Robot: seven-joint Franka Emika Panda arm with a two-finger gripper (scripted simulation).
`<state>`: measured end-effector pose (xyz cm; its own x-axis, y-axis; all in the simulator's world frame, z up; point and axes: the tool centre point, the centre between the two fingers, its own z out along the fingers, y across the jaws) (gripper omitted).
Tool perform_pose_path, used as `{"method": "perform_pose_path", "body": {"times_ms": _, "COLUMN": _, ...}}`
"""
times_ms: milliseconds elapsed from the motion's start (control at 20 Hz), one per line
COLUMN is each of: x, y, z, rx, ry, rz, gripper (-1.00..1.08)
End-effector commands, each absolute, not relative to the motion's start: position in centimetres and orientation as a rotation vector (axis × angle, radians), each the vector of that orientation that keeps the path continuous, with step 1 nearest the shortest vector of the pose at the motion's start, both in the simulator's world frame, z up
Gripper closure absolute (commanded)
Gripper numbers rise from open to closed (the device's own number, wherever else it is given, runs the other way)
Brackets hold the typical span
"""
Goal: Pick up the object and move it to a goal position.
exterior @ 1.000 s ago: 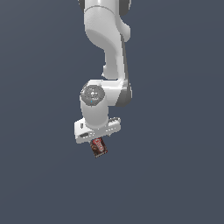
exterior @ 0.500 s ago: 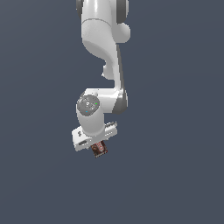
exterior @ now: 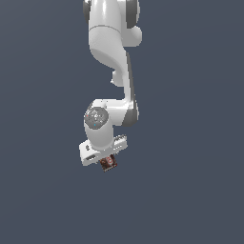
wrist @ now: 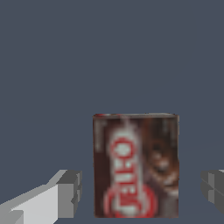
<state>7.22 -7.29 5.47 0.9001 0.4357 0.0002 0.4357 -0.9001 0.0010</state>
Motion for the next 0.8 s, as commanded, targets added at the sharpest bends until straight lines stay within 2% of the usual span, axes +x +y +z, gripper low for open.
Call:
{"method": "perform_pose_path", "body": {"times_ms": 0, "x": 7.1, "y": -7.3, "z": 4.2, "rx": 3.062, "ry": 0.703, "rz": -0.001, "gripper": -0.92}}
{"method": "perform_pose_path", "body": {"times_ms": 500, "x": 7.2, "y": -7.3, "z": 1.6, "rx": 3.061, "ry": 0.707, "rz": 0.000, "gripper": -0.92}}
{"method": "perform_pose_path", "body": {"times_ms": 550, "x": 7.2, "y": -7.3, "z": 1.6, "rx": 3.061, "ry": 0.707, "rz": 0.000, "gripper": 1.08}}
{"method": "perform_pose_path", "body": {"times_ms": 750, "x": 7.2, "y": -7.3, "z": 1.6, "rx": 3.061, "ry": 0.707, "rz": 0.000, "gripper": 1.08}}
